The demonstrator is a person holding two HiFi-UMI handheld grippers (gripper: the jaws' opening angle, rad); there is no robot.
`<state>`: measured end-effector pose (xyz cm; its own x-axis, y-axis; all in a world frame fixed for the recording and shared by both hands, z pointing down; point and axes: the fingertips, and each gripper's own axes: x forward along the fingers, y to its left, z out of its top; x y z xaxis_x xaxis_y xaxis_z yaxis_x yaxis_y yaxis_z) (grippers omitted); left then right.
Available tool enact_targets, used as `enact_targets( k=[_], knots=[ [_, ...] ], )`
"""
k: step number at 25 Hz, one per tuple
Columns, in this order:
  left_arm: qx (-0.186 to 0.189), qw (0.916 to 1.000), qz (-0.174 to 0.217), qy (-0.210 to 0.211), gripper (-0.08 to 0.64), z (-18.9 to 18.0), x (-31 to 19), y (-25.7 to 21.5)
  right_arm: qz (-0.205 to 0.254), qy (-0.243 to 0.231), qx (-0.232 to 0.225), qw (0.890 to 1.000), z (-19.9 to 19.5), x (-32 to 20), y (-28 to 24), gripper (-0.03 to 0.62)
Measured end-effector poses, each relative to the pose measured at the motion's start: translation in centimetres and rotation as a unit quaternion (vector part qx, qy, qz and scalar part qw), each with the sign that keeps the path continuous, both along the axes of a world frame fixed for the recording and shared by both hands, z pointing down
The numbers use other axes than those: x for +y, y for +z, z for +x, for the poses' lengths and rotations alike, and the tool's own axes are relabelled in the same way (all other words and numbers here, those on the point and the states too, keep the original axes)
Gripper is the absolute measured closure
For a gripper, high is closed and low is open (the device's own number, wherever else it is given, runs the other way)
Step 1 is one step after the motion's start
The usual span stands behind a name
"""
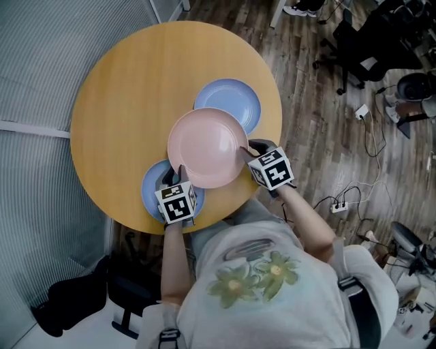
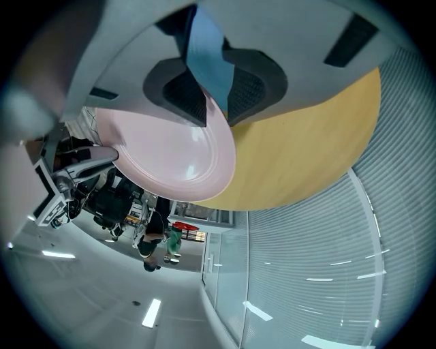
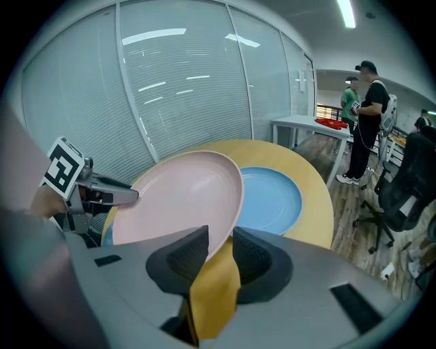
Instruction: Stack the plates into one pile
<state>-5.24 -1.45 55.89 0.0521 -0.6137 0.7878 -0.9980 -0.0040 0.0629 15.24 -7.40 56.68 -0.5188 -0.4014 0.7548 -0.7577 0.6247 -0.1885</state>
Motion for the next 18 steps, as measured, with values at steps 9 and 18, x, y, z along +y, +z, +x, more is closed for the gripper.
enact_targets(
  k=[9,18],
  knots=[
    [-0.010,0.9997,0.004,0.021,0.457,5.9,-5.7,0.3,0.007,0.016,0.006,1.000,6.1,-4.8,0.2,0.463],
    [-0.023,0.9985,0.009,0.048,0.453,9.1,-12.3,0.5,0.018,0.032,0.007,0.999,9.5,-10.7,0.3,0.463]
  ],
)
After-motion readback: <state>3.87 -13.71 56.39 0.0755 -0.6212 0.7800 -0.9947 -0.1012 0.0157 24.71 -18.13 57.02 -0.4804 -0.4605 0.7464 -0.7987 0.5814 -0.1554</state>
